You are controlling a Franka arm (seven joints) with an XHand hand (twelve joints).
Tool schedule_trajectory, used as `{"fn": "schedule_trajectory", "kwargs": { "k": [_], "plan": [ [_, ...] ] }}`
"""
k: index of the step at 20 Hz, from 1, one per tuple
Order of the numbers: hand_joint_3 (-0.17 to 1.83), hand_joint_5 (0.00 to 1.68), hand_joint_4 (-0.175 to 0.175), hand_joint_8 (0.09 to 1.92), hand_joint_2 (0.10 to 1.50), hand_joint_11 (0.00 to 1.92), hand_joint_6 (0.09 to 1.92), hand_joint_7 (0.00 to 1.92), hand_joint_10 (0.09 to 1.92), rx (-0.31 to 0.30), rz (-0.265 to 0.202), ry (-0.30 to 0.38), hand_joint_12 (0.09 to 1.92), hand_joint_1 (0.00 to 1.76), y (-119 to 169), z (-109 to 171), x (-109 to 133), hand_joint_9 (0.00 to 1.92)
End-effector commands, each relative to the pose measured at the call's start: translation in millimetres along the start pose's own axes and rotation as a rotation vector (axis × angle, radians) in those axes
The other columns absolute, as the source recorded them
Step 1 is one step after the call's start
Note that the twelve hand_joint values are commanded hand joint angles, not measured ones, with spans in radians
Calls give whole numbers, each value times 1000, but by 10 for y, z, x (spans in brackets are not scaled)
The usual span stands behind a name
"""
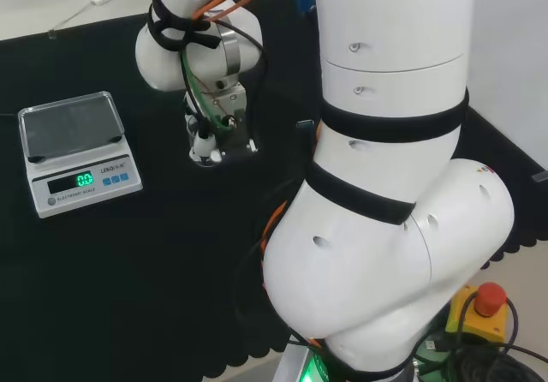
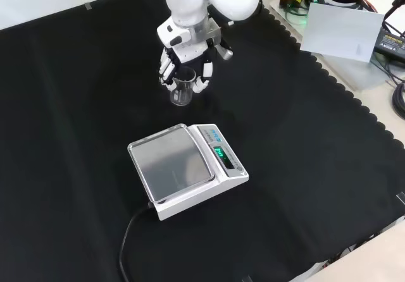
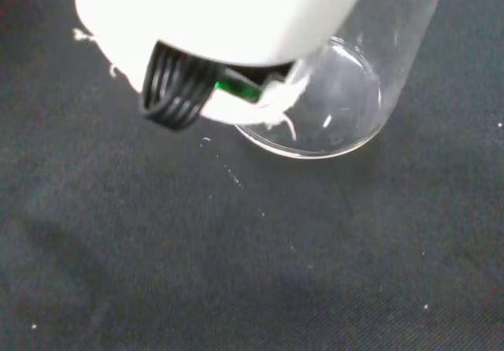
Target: Pick up the beaker.
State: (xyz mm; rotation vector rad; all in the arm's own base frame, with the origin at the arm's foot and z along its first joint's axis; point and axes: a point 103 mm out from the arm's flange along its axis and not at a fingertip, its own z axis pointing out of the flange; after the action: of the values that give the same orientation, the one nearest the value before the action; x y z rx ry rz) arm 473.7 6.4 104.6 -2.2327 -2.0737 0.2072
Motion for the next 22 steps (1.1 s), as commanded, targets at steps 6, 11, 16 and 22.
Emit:
{"fn": "schedule_trajectory", "kwargs": {
  "k": [6,11,16,22],
  "plan": [
    [768,853,64,808,465,1052,1029,928,651,-12,-5,-22,1073,1306,-76,-357,-54,1096],
    [769,854,64,812,464,1055,1030,928,656,-22,-15,-35,1068,1308,-160,-600,-27,1098],
    [771,855,65,816,464,1055,1031,930,659,-28,-46,-72,1065,1312,-236,-963,44,1099],
    [775,855,67,820,465,1055,1035,929,665,-37,-28,-51,1063,1314,-264,-1410,203,1099]
  ]
}}
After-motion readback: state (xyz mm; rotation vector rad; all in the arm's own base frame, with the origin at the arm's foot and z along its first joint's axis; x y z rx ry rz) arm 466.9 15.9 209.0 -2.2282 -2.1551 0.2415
